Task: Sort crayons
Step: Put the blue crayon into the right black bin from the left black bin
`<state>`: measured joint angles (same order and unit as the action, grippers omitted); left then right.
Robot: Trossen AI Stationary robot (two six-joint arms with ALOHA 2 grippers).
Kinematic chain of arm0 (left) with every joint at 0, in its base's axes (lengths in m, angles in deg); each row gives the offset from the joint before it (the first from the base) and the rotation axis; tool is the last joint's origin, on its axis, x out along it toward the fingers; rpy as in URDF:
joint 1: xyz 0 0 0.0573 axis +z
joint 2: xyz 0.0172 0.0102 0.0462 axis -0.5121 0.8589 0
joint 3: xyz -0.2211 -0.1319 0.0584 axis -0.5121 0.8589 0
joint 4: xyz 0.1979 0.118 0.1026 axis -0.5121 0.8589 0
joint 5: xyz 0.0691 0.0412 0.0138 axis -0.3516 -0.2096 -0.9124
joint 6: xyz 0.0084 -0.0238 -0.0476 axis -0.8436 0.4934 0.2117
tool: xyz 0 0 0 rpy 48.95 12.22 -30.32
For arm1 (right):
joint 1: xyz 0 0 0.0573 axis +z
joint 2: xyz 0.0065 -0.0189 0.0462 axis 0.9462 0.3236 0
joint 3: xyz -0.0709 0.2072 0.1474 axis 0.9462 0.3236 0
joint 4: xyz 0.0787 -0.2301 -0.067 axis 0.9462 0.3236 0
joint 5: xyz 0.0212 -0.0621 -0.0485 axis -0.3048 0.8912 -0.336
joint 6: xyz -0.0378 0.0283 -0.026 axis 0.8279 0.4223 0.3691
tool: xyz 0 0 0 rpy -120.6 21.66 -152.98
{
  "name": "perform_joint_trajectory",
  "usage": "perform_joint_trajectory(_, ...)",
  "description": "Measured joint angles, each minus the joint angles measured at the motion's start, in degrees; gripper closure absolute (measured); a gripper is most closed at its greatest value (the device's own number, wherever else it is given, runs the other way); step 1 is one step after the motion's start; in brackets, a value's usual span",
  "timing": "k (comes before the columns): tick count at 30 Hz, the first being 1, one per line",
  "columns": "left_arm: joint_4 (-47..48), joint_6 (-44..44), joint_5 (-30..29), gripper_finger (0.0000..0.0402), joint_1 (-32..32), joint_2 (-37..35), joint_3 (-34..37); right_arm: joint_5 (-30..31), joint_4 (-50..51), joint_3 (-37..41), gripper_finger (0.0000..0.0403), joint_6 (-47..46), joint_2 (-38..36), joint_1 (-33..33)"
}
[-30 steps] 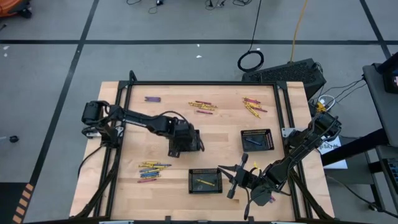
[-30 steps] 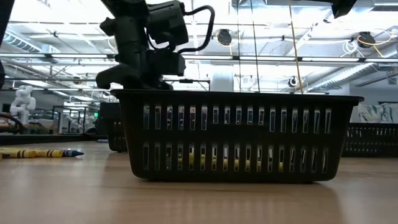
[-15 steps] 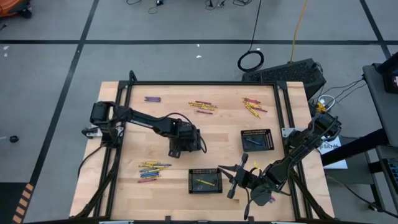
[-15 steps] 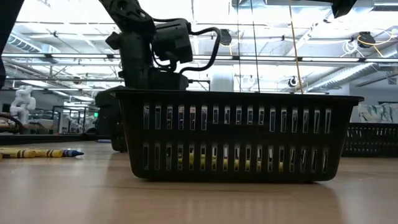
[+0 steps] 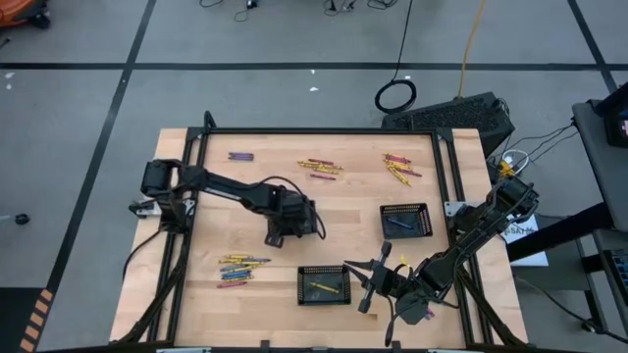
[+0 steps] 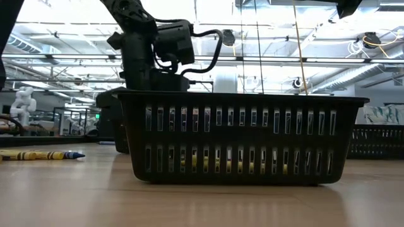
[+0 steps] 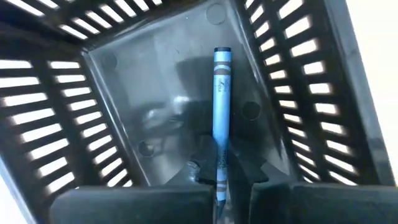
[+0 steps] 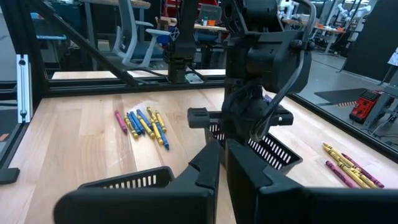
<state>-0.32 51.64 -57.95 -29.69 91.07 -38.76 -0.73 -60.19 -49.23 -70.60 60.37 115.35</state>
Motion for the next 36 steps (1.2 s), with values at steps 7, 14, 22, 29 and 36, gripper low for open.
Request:
perform_joint_trajectory(7,4.5,0.0,-1.9,0.0397,0.0,-6.6,-2.6,0.0,0.0,0.0,0.0390,0.7,-1.1,2.3)
perform_joint_trajectory(14,2.1,2.6,-2.0,0.0398,-1.4,-14.3,-4.1,-0.5,0.9,0.0,0.0390,0.1,-2.1,3.4)
perform_joint_trajectory(22,-3.4,3.0,-5.2,0.0399,-10.6,-18.0,-4.1,-9.7,1.0,0.0,0.0346,3.3,-1.6,-6.0)
perform_joint_trajectory(29,-4.1,3.2,-11.1,0.0400,-16.4,-18.3,-4.1,-21.5,-4.9,0.0,0.0240,12.6,-0.5,-13.5)
perform_joint_trajectory(36,-3.8,6.0,-12.9,0.0400,-17.2,-18.3,-4.1,-20.6,-11.5,-1.2,0.0222,18.9,4.1,-15.1)
